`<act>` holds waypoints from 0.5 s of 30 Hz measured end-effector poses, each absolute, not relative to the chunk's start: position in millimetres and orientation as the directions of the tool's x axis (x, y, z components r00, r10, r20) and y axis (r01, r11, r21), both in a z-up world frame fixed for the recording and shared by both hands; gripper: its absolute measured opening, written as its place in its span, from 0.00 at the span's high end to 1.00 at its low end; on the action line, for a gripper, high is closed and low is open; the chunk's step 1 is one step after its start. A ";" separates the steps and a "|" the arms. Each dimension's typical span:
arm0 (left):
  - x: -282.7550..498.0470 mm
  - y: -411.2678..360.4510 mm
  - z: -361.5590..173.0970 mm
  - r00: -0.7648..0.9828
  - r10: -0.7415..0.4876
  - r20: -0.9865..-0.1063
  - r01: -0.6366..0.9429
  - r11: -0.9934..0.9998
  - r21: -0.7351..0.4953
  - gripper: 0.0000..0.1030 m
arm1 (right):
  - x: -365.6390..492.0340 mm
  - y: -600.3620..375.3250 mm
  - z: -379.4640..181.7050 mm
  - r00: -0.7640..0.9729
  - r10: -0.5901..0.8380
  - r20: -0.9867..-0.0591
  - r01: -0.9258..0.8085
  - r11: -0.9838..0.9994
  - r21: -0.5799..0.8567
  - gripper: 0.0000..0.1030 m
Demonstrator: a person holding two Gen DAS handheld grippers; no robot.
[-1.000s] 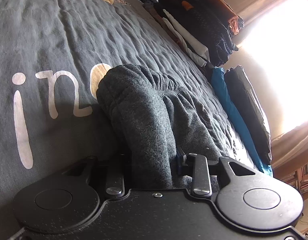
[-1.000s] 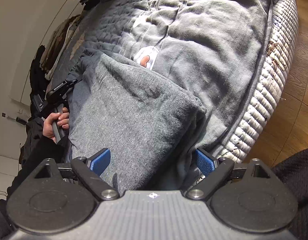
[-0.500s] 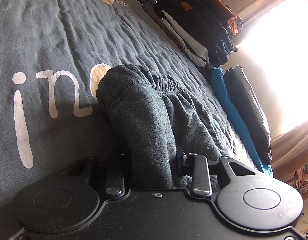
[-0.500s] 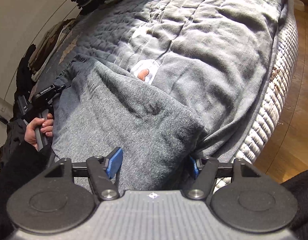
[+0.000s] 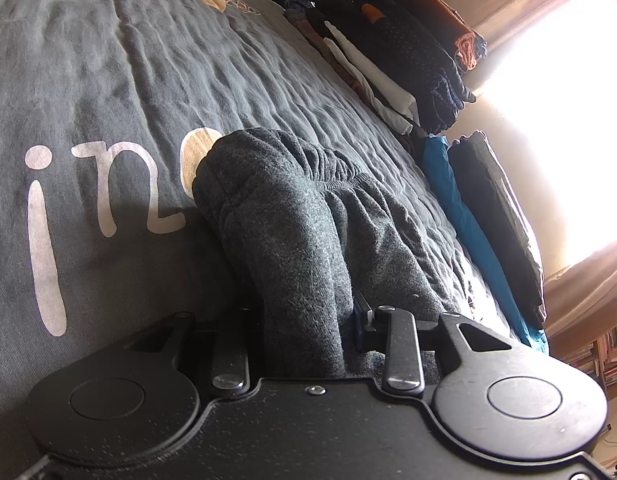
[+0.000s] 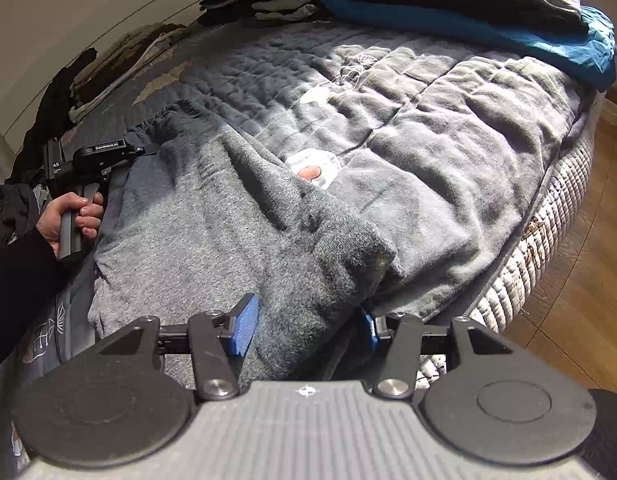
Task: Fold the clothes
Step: 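Close the right gripper on the folded sweatpants while the left gripper holds the waistband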
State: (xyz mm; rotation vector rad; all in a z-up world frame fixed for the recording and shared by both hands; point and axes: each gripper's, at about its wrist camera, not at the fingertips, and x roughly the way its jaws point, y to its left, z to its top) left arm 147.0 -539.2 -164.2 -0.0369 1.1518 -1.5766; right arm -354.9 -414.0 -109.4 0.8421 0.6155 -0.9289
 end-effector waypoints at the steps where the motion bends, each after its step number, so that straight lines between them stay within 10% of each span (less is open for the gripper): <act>1: 146.9 -539.1 -164.1 -0.372 -0.764 -0.527 0.734 0.105 -0.671 0.68 | -355.0 -417.5 -113.4 0.477 -0.427 -0.768 0.874 0.327 0.361 0.46; 15: 148.9 -536.5 -167.4 -0.379 -0.771 -0.512 0.727 0.095 -0.680 0.68 | -339.9 -393.4 -80.2 0.462 -0.557 -0.690 0.867 0.448 0.218 0.45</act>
